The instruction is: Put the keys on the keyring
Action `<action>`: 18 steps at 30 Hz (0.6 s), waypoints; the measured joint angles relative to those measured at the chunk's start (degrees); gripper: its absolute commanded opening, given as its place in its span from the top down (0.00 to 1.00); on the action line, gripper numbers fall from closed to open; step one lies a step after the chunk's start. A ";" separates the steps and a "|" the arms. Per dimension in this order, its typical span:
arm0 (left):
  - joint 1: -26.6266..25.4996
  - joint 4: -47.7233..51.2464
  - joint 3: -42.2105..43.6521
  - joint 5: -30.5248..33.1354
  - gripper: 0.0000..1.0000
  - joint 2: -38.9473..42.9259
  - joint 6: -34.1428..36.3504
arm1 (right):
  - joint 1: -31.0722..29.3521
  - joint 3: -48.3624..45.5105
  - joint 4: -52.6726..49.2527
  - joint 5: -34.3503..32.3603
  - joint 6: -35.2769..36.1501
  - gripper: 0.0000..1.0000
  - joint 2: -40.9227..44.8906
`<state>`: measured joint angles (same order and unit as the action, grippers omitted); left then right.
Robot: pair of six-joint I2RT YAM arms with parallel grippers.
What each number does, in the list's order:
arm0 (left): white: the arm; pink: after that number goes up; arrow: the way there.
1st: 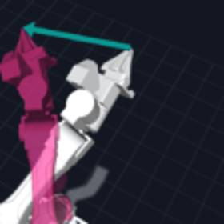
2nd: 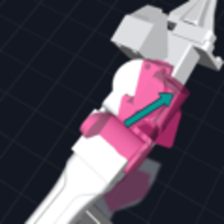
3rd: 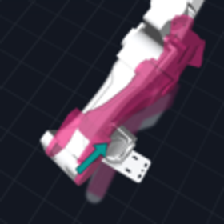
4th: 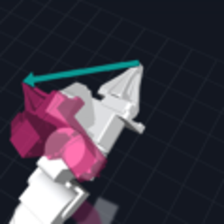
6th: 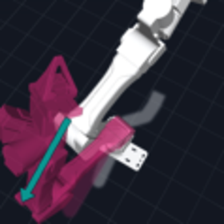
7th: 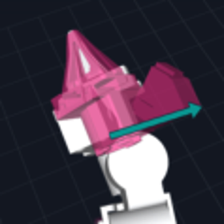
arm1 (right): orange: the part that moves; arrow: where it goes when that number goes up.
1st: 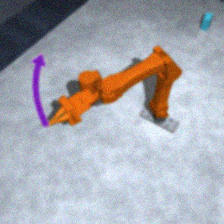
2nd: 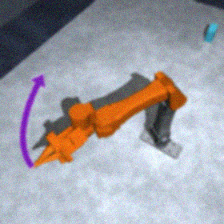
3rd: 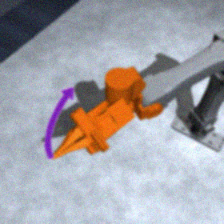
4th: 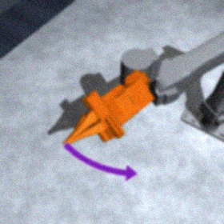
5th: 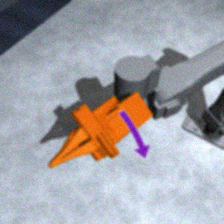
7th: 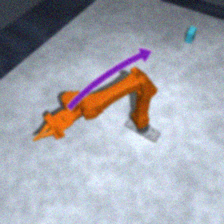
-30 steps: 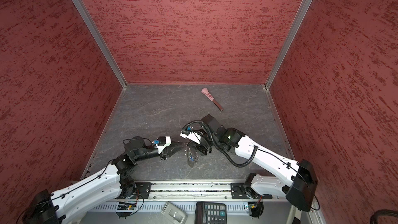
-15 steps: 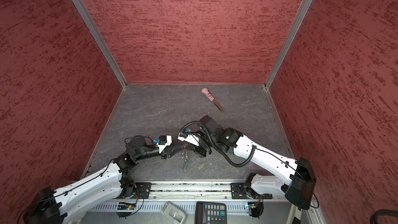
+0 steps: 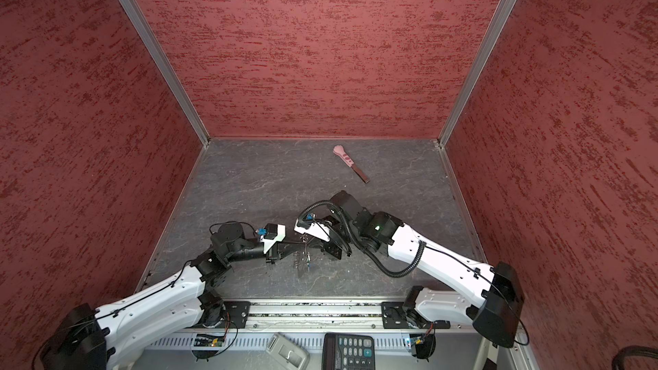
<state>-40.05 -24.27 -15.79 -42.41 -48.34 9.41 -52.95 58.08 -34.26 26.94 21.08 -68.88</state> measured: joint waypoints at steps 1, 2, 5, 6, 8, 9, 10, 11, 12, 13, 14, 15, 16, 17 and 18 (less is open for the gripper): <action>0.00 0.02 -0.04 -0.15 0.94 -0.09 0.04 | 0.00 -0.02 -0.07 -0.04 0.07 1.00 0.00; 0.04 0.02 -0.04 -0.20 0.93 -0.09 0.04 | 0.00 0.00 -0.09 -0.07 0.17 1.00 0.00; 0.04 -0.02 -0.04 -0.17 0.84 -0.02 -0.13 | -0.07 0.00 0.00 -0.02 0.37 1.00 0.00; 0.11 0.00 -0.04 -0.17 0.83 0.00 -0.09 | -0.11 -0.02 0.07 -0.02 0.37 1.00 0.00; 0.09 -0.02 -0.04 -0.22 0.83 0.02 -0.15 | -0.11 -0.02 0.13 -0.02 0.37 1.00 0.00; 0.11 -0.04 -0.04 -0.17 0.83 0.02 -0.17 | -0.11 0.00 0.13 -0.02 0.37 1.00 -0.02; 0.11 -0.04 -0.04 -0.17 0.83 0.02 -0.15 | -0.11 -0.02 0.13 -0.02 0.39 1.00 -0.02; 0.11 -0.04 -0.04 -0.17 0.83 0.04 -0.15 | -0.11 0.00 0.13 -0.02 0.37 1.00 -0.02; 0.11 -0.07 -0.04 -0.17 0.84 0.07 -0.17 | -0.11 0.00 0.13 -0.02 0.37 1.00 -0.02; 0.11 -0.07 -0.04 -0.17 0.85 0.13 -0.20 | -0.11 -0.02 0.13 0.00 0.39 1.00 -0.04; 0.11 -0.09 -0.04 -0.15 0.87 0.26 -0.20 | -0.11 0.00 0.13 0.00 0.37 1.00 -0.07; 0.13 -0.09 -0.04 -0.13 0.87 0.39 -0.22 | -0.13 0.00 0.13 0.00 0.39 1.00 -0.11; 0.15 -0.15 -0.04 -0.13 0.88 0.52 -0.24 | -0.17 0.00 0.13 0.02 0.39 1.00 -0.17; 0.15 -0.15 -0.04 -0.13 0.89 0.66 -0.28 | -0.22 -0.02 0.11 0.02 0.39 1.00 -0.26; 0.15 -0.15 -0.04 -0.13 0.90 0.70 -0.39 | -0.22 -0.02 0.13 0.04 0.39 1.00 -0.39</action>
<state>-39.90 -24.43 -15.84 -42.54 -47.64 9.02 -53.17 58.06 -34.13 26.98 21.47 -69.28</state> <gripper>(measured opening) 0.115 0.040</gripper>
